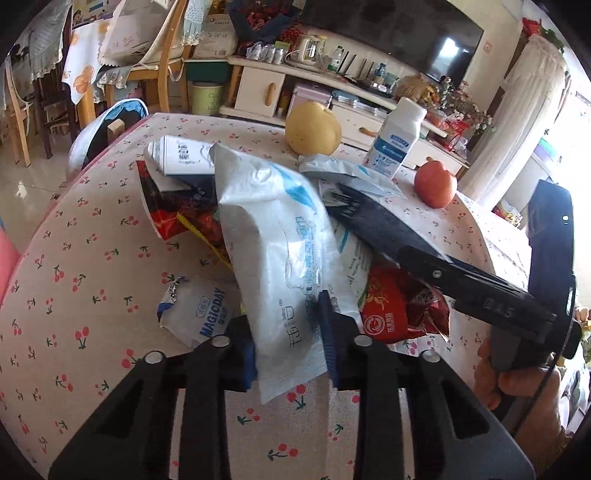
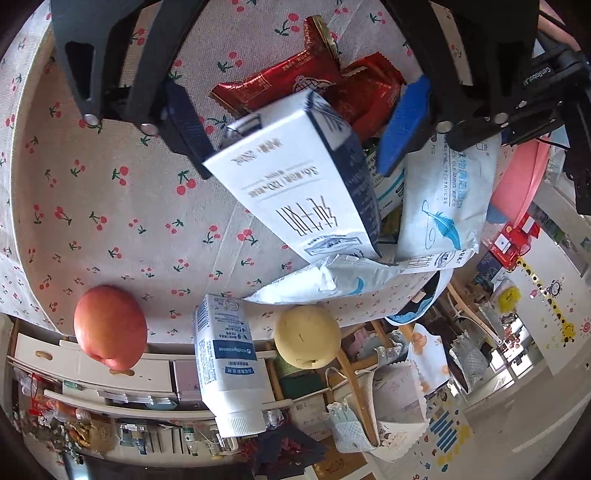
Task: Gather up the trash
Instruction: 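Grasp the white snack bag with the left gripper while the right grasps the milk carton, then carry the snack bag and milk carton over the pink bucket, then open both grippers to drop the bag and carton into the bucket, then move both tools back over the table toward the remaining wrappers, then grasp the white wet-wipes pack with the left gripper while the right grasps the red candy wrapper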
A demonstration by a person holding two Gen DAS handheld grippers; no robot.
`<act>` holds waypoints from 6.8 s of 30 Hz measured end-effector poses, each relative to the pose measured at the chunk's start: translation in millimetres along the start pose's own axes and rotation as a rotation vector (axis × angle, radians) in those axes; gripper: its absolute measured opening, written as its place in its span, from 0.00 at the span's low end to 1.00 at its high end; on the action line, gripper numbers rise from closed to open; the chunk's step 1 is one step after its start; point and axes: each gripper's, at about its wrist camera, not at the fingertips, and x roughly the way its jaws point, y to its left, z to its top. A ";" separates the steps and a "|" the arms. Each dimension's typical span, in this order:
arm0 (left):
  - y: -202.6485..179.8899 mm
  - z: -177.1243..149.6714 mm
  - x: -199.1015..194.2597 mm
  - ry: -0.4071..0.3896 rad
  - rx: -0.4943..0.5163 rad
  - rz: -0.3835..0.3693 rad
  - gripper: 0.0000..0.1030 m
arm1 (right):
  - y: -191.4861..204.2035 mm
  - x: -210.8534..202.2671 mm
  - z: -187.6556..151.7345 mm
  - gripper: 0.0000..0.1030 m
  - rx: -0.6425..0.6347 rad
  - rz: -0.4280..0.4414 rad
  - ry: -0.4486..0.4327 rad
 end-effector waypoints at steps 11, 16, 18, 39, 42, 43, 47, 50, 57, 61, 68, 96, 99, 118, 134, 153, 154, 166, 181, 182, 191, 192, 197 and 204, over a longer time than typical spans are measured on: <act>1.9 -8.2 -26.4 -0.007 0.066 -0.022 0.12 | 35.0 -12.9 -14.8 0.69 -0.093 -0.056 -0.026; 13.6 -17.6 -42.1 -0.015 0.067 -0.028 0.10 | 51.7 -25.9 -26.3 0.66 -0.118 -0.089 -0.044; 18.8 -20.3 -48.5 -0.021 0.063 -0.034 0.09 | 58.0 -30.8 -31.4 0.66 -0.129 -0.104 -0.049; 90.9 -31.0 -111.2 -0.183 -0.044 -0.080 0.09 | 111.7 -69.1 -74.3 0.65 -0.098 -0.136 -0.122; 106.1 -29.0 -115.1 -0.200 -0.071 -0.078 0.09 | 119.4 -69.4 -77.9 0.65 -0.092 -0.133 -0.120; 110.8 -28.7 -116.6 -0.207 -0.077 -0.073 0.09 | 122.1 -69.1 -78.1 0.65 -0.090 -0.133 -0.119; 128.9 -22.0 -124.4 -0.240 -0.101 -0.048 0.09 | 129.6 -71.0 -79.5 0.65 -0.074 -0.124 -0.128; 141.0 -18.2 -130.5 -0.267 -0.118 -0.027 0.09 | 136.3 -72.6 -80.6 0.65 -0.056 -0.107 -0.133; 165.3 -12.1 -146.2 -0.322 -0.161 0.017 0.09 | 163.2 -69.9 -81.7 0.65 -0.066 -0.075 -0.134; 180.8 -10.0 -152.2 -0.342 -0.201 0.030 0.09 | 185.8 -68.7 -78.9 0.65 -0.104 -0.051 -0.145; 208.6 -10.1 -163.5 -0.384 -0.278 0.062 0.09 | 227.8 -61.6 -67.0 0.65 -0.148 0.019 -0.156; 345.5 -23.7 -158.7 -0.282 -0.724 0.248 0.37 | 425.4 73.3 -8.4 0.73 -0.329 0.269 -0.026; 343.1 -23.1 -159.5 -0.285 -0.710 0.270 0.56 | 409.7 67.4 -13.2 0.86 -0.291 0.263 -0.048; 265.9 -3.9 -149.5 -0.420 -0.376 0.222 0.87 | 304.1 4.8 -69.7 0.92 -0.311 -0.040 -0.163; 196.1 2.2 -130.8 -0.336 -0.180 0.200 0.88 | 235.7 -54.9 -99.3 0.95 -0.310 -0.127 -0.244; 109.6 -11.3 -107.3 -0.279 0.066 0.170 0.87 | 150.6 -81.6 -94.5 0.95 -0.120 -0.139 -0.202; 105.8 -11.8 -105.6 -0.276 0.076 0.167 0.87 | 144.6 -82.9 -93.0 0.95 -0.102 -0.137 -0.200; 58.0 -25.3 -80.9 -0.210 0.209 0.126 0.87 | 97.9 -98.1 -69.1 0.95 -0.023 -0.219 -0.191; 39.1 -25.2 -52.9 -0.149 0.244 0.080 0.87 | 42.3 -80.3 -46.0 0.95 0.109 -0.210 -0.133; 39.3 -24.9 -52.6 -0.148 0.243 0.077 0.87 | 41.6 -77.3 -44.5 0.95 0.105 -0.202 -0.127; 45.2 -21.3 -55.0 -0.131 0.215 0.050 0.88 | 44.7 -47.1 -34.6 0.95 0.028 -0.111 -0.056; 45.9 -21.0 -55.1 -0.128 0.210 0.048 0.88 | 45.5 -44.1 -33.7 0.95 0.010 -0.113 -0.049; 45.7 -19.8 -56.1 -0.127 0.202 0.036 0.88 | 40.8 -28.9 -33.0 0.95 -0.015 -0.118 -0.001; 47.8 -19.0 -57.1 -0.127 0.193 0.038 0.88 | 37.4 -9.4 -41.5 0.95 -0.016 -0.087 0.093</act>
